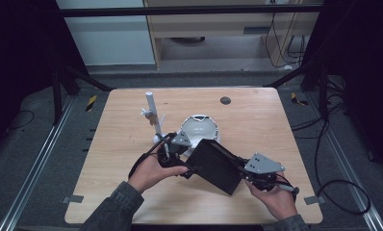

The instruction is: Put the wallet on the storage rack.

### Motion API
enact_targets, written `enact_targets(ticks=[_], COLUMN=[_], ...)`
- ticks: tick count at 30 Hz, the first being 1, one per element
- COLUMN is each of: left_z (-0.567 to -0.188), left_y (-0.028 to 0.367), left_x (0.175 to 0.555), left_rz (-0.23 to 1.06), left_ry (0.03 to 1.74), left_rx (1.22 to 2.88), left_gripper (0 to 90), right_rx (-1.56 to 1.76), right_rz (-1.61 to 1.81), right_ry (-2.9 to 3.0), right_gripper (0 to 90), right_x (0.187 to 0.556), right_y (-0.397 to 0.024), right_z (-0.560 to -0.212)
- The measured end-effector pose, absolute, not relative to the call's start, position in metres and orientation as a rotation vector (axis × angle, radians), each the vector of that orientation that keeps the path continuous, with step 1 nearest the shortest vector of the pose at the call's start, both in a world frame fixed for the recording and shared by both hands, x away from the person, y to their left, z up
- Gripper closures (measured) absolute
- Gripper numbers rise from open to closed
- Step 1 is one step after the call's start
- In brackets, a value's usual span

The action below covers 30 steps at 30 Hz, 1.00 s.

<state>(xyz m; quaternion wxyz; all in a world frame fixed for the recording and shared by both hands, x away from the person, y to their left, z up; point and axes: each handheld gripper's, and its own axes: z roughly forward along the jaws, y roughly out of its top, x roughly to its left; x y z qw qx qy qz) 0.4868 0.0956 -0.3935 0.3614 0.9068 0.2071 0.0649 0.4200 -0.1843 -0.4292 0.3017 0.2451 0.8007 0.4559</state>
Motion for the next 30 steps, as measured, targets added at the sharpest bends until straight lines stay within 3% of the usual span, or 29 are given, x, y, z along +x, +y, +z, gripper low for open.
enact_targets(ticks=[8, 18, 27, 30], left_z=[-0.4, -0.405, -0.402, -0.4], left_y=[0.089, 0.084, 0.079, 0.076], left_x=[0.493, 0.501, 0.501, 0.502], left_rz=[0.127, 0.083, 0.082, 0.075], left_ry=[0.532, 0.552, 0.528, 0.52], left_rx=[2.345, 2.324, 2.339, 2.351], left_gripper=[9.6, 19.7, 23.1, 28.7], right_rx=[0.64, 0.636, 0.633, 0.634], right_rz=[1.228, 1.247, 1.265, 1.276], right_ry=[2.108, 2.085, 2.067, 2.06], right_gripper=[84.2, 84.2, 84.1, 84.1], right_x=[0.42, 0.419, 0.418, 0.418], right_y=[-0.185, -0.186, -0.187, -0.187], right_z=[-0.428, -0.426, -0.424, -0.424])
